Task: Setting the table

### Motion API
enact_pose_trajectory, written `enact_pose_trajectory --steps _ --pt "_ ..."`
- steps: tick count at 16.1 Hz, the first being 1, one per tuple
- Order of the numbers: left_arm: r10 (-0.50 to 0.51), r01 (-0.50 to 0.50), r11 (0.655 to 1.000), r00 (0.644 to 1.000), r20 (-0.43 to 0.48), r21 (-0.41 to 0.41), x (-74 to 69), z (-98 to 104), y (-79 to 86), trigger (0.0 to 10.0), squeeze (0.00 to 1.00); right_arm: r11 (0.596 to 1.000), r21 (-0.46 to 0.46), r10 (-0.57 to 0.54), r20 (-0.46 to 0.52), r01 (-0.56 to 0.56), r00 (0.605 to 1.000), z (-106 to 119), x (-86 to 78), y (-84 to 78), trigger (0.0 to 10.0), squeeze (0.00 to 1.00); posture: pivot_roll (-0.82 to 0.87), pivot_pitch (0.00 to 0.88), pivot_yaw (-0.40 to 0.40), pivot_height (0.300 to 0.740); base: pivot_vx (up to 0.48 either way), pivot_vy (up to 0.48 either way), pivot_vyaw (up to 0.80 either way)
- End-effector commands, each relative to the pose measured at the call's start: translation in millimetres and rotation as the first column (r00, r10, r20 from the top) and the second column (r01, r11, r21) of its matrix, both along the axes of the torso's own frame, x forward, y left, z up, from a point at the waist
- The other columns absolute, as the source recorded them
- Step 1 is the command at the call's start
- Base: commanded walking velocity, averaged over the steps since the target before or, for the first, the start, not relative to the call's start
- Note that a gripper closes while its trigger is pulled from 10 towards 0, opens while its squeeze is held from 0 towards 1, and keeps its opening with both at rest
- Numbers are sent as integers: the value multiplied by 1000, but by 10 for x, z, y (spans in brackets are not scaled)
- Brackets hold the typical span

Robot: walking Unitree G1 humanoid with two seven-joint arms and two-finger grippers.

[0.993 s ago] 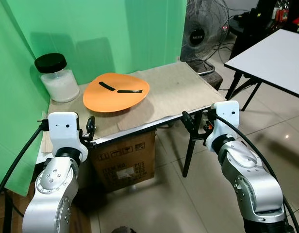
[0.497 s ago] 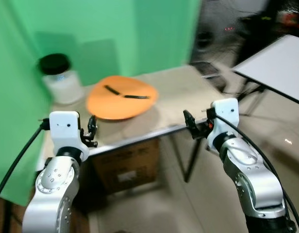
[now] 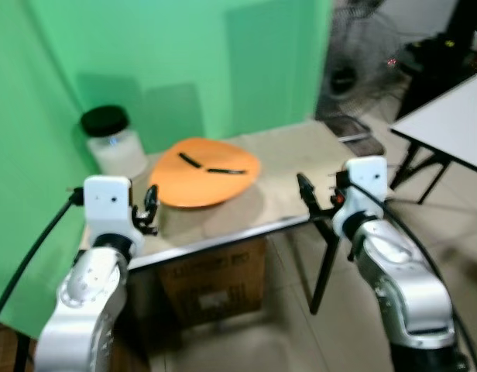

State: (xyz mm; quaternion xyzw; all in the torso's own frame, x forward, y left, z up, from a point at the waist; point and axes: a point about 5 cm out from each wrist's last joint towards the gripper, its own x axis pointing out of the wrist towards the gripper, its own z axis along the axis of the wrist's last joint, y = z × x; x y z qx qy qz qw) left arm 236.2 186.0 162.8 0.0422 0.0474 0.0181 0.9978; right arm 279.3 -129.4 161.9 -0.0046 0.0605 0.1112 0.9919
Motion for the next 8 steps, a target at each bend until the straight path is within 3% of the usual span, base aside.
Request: enact_pose_trajectory --steps 1,6,8 --pt "1 -1 1000 1000 4 3 21 19 9 10000 365 1000 17 5 3 -5 1000 31 32 -20 10000 0 6 0 37 740 322 0 0" --pt "33 -34 999 999 22 16 23 50 80 10000 369 996 40 79 6 -80 997 94 147 61 10000 0 33 0 -7 740 321 0 0" --pt "40 -40 999 999 24 30 1 66 104 10000 361 996 8 83 2 -84 997 75 161 83 10000 0 49 0 -19 740 311 0 800"
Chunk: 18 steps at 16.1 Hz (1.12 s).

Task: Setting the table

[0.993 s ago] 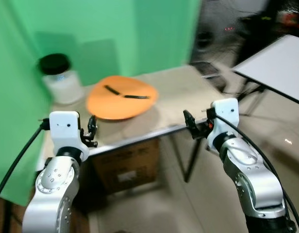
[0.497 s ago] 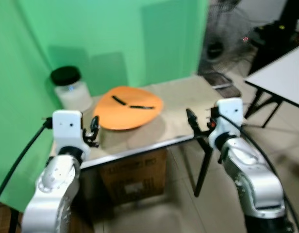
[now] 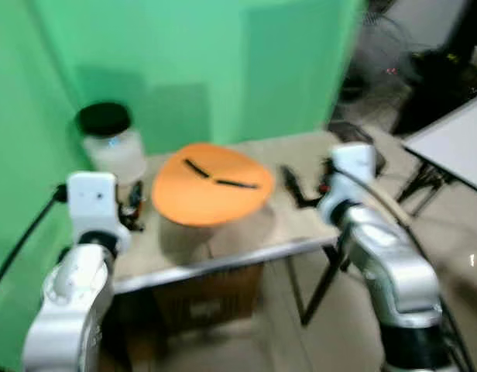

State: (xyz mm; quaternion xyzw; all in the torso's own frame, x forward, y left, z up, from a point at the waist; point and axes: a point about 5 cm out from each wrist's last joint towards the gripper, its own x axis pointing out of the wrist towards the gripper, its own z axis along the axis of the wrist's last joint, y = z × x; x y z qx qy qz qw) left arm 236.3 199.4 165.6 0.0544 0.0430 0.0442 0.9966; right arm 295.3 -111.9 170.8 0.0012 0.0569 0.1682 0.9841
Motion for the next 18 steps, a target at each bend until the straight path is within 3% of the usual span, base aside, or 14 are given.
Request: enact_pose_trajectory --steps 1,3,4,5,6,7,8,12,16,17,18 --pt "-14 14 1000 1000 12 11 -3 40 -31 10000 365 999 7 -35 -11 35 999 -24 0 -92 10000 0 56 1 -21 740 311 0 800" --pt "-55 54 998 998 5 28 13 45 -70 10000 357 995 69 -69 -44 72 997 -75 20 -128 10000 0 66 1 -14 740 293 0 0" --pt "-118 118 993 993 -5 10 35 33 -116 10000 278 991 94 -88 -55 93 995 -73 55 -167 10000 0 58 0 2 740 0 0 0" --pt "-150 150 989 989 -11 16 51 28 -141 10000 118 985 136 -99 -62 106 993 -53 78 -200 10000 0 50 0 12 740 0 0 0" --pt "-154 155 988 988 -14 20 56 24 -149 10000 118 981 157 -102 -64 111 993 -45 84 -217 10000 0 50 0 12 740 0 0 0" --pt "-177 177 984 984 -17 16 139 17 -129 10000 0 964 245 -78 -95 99 992 -19 149 -256 10000 1000 33 0 27 740 0 0 0" --pt "-195 195 981 981 -21 20 195 12 -105 10000 0 954 283 -70 -116 101 991 -7 206 -274 10000 1000 23 0 32 740 0 0 0" --pt "-273 275 961 961 -47 39 347 -45 -68 10000 0 957 230 -147 -146 178 978 18 407 -342 10000 1000 -29 0 41 740 0 0 0" --pt "-454 452 890 891 -23 -58 570 -107 -265 10000 0 915 331 -155 -242 232 958 -63 514 -490 10000 1000 -49 0 15 740 0 0 0" --pt "-505 500 861 862 -40 -93 631 -179 -366 10000 0 901 382 -99 -280 206 955 -103 533 -474 10000 1000 -58 0 14 740 0 0 0" --pt "-518 513 854 854 -51 -90 651 -210 -392 10000 0 891 409 -72 -298 196 952 -119 539 -457 10000 1000 -58 0 14 740 0 0 0"
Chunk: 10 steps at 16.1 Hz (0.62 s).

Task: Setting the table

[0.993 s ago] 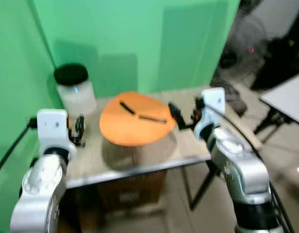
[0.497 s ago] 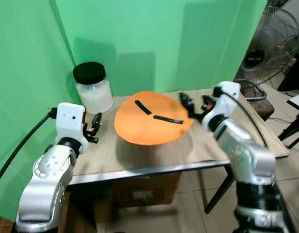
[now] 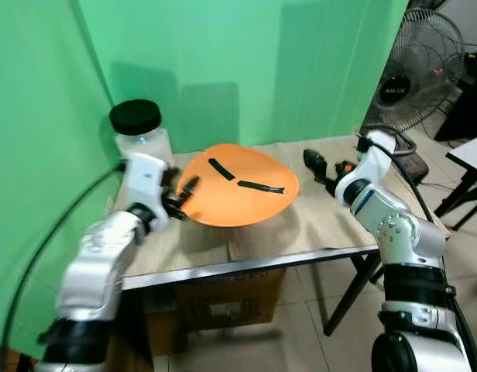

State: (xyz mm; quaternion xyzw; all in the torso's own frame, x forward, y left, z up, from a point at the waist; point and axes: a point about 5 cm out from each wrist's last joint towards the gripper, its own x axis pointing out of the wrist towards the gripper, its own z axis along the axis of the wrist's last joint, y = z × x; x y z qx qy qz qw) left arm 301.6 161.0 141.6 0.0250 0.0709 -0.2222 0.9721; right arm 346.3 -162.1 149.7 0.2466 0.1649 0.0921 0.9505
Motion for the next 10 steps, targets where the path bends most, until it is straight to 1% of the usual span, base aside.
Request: enact_pose_trajectory --steps 1,2,3,4,5,8,9,10 --pt "-32 32 999 999 -4 20 28 -36 -56 10000 0 997 60 44 -1 -44 999 55 42 66 10000 1000 -69 0 19 740 0 0 0" --pt "-42 42 999 999 -8 24 52 -77 -77 10000 0 994 102 50 -23 -47 998 29 55 71 10000 1000 -73 0 21 740 0 0 0" --pt "-43 44 998 999 -14 34 69 -122 -82 10000 0 983 172 70 -60 -58 996 -14 53 88 10000 1000 -75 0 22 740 0 0 0" --pt "-45 45 998 999 -18 38 72 -145 -82 10000 0 977 203 89 -84 -70 992 -46 42 104 10000 1000 -75 0 22 740 0 0 0" --pt "-49 50 998 999 -23 46 71 -184 -81 10000 0 966 233 143 -113 -113 983 -106 1 143 10000 0 -77 0 24 740 0 0 0" --pt "-56 57 997 998 -19 57 67 -224 -79 10000 0 956 237 217 -165 -175 962 -213 -79 225 10000 0 -80 0 23 740 0 0 0" --pt "-57 58 997 998 -15 58 72 -224 -75 10000 0 953 244 224 -174 -178 959 -225 -85 245 10000 0 -80 0 23 740 0 0 0" --pt "-57 57 997 998 -9 59 76 -222 -73 10000 0 948 262 233 -182 -181 955 -231 -93 263 6275 0 -79 0 21 740 0 0 0"
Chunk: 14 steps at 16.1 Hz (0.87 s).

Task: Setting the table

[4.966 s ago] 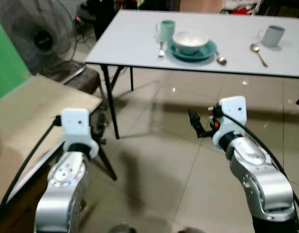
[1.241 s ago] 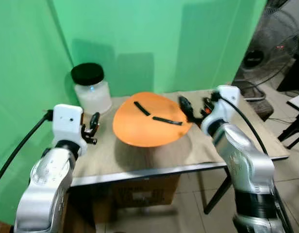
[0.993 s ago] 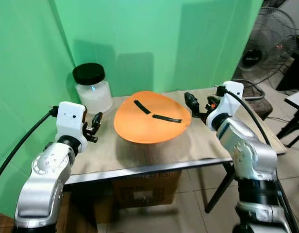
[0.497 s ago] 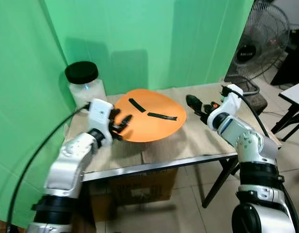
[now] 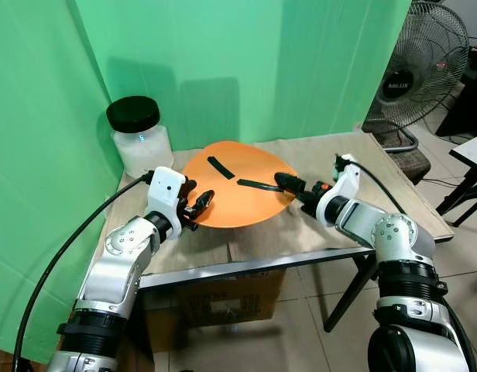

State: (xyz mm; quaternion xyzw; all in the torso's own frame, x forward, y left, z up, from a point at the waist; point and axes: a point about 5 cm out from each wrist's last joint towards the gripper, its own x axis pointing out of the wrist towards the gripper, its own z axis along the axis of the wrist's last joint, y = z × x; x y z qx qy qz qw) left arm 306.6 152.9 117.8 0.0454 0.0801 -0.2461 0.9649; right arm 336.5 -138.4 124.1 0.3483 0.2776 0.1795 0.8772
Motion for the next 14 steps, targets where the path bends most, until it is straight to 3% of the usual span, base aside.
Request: enact_pose_trajectory --steps 1,2,7,14 --pt "-6 5 1000 1000 7 19 29 17 10 10000 0 1000 17 11 -1 -11 1000 25 3 30 4118 0 -79 0 21 740 0 0 0" --pt "-6 6 1000 1000 12 19 38 23 8 10000 0 998 52 19 -6 -18 1000 38 0 39 0 0 -79 0 20 740 0 0 0" --pt "-8 8 1000 1000 26 22 47 25 10 10000 0 992 125 36 -11 -35 999 53 -22 61 0 0 -82 0 16 740 0 0 0" --pt "-19 18 999 999 46 29 95 66 15 10000 0 986 159 60 -67 -49 996 -65 -83 126 0 0 -81 0 16 740 0 0 0"
